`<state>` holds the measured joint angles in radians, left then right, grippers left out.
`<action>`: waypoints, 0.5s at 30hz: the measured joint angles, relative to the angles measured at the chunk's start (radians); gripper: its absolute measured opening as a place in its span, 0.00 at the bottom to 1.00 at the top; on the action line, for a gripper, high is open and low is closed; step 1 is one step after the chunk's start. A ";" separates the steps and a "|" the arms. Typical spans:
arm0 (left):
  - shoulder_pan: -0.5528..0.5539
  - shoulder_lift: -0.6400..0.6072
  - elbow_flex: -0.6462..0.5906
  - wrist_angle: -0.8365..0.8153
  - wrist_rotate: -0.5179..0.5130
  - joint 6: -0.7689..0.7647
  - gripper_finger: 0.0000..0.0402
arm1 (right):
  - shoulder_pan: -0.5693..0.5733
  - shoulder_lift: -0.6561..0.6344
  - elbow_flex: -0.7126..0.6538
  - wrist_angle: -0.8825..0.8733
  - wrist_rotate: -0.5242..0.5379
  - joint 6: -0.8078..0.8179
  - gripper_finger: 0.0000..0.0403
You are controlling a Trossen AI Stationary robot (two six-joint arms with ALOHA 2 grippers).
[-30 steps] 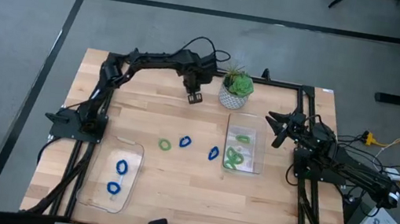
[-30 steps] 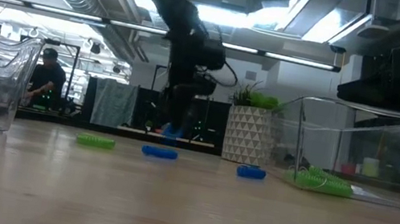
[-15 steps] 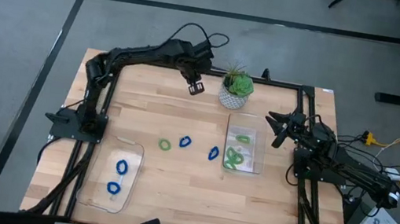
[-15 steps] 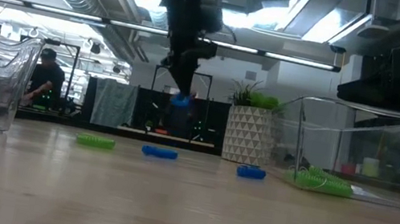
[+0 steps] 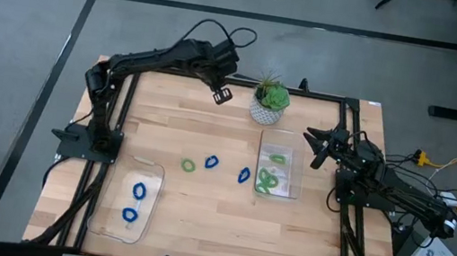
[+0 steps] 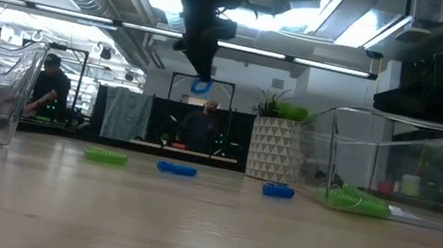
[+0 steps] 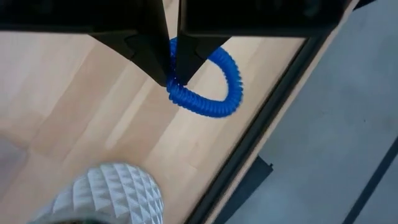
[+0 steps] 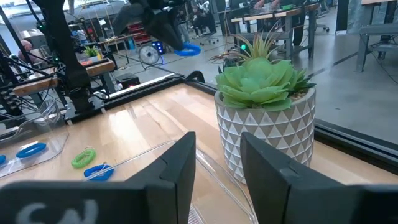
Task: Sort spring keychains
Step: Put the blue spring keychain into the bottom transparent bin
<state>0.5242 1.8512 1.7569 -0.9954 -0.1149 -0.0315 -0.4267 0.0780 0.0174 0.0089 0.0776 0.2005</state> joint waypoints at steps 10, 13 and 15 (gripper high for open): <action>-0.069 -0.003 0.000 -0.008 -0.006 0.080 0.02 | 0.000 0.000 0.000 0.000 0.000 0.000 0.31; -0.102 -0.003 0.000 -0.008 0.016 0.096 0.02 | 0.000 0.000 0.000 0.000 0.000 0.000 0.31; -0.124 -0.003 0.000 -0.010 0.037 0.097 0.02 | 0.000 0.000 0.000 0.000 0.000 0.000 0.31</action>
<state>0.4006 1.8480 1.7569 -1.0056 -0.0783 0.0658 -0.4271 0.0780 0.0174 0.0086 0.0780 0.2005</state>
